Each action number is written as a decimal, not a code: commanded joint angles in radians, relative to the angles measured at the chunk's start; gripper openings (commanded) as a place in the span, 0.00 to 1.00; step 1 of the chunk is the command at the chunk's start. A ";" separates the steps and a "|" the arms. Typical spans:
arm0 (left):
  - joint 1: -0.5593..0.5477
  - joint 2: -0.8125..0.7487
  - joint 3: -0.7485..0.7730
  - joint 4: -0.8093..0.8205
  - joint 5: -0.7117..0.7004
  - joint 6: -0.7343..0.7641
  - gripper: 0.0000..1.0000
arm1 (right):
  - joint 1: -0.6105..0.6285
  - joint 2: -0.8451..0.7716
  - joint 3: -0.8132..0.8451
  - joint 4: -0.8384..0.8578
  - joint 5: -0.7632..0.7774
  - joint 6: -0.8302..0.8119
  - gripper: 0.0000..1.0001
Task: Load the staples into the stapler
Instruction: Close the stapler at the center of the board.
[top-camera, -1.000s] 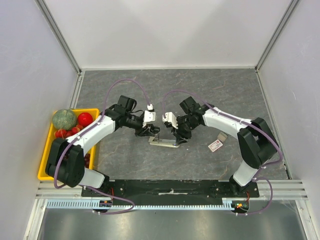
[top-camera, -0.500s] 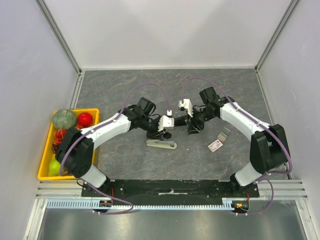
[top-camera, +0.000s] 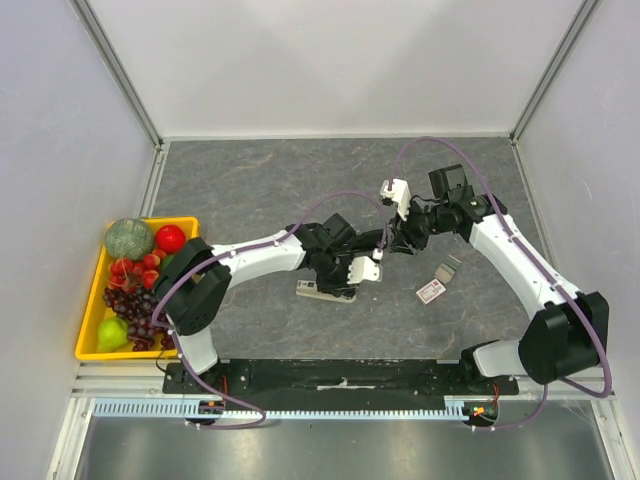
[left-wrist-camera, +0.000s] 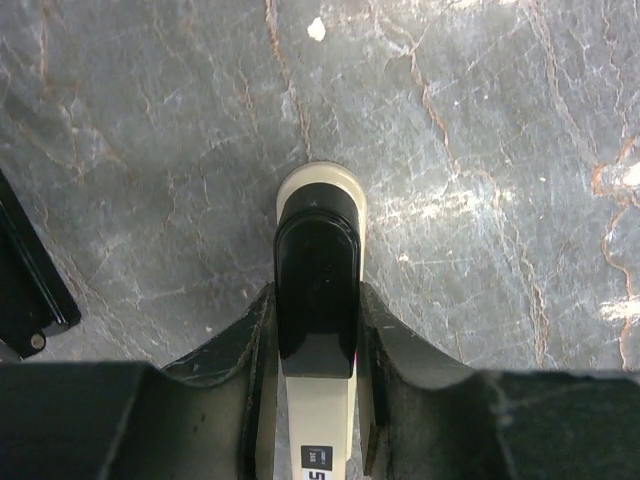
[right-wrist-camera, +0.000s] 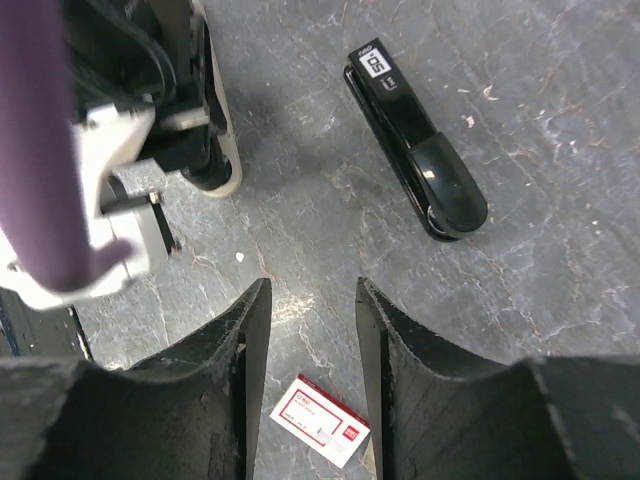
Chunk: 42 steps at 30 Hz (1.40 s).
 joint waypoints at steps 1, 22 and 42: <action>-0.066 0.084 0.011 -0.040 -0.131 -0.070 0.02 | -0.009 -0.065 -0.005 0.036 -0.001 0.032 0.47; -0.180 0.350 0.020 -0.074 -0.296 -0.110 0.02 | -0.057 -0.135 -0.017 0.067 0.002 0.037 0.47; -0.223 0.496 0.088 -0.143 -0.361 -0.100 0.02 | -0.081 -0.155 -0.017 0.075 -0.010 0.043 0.48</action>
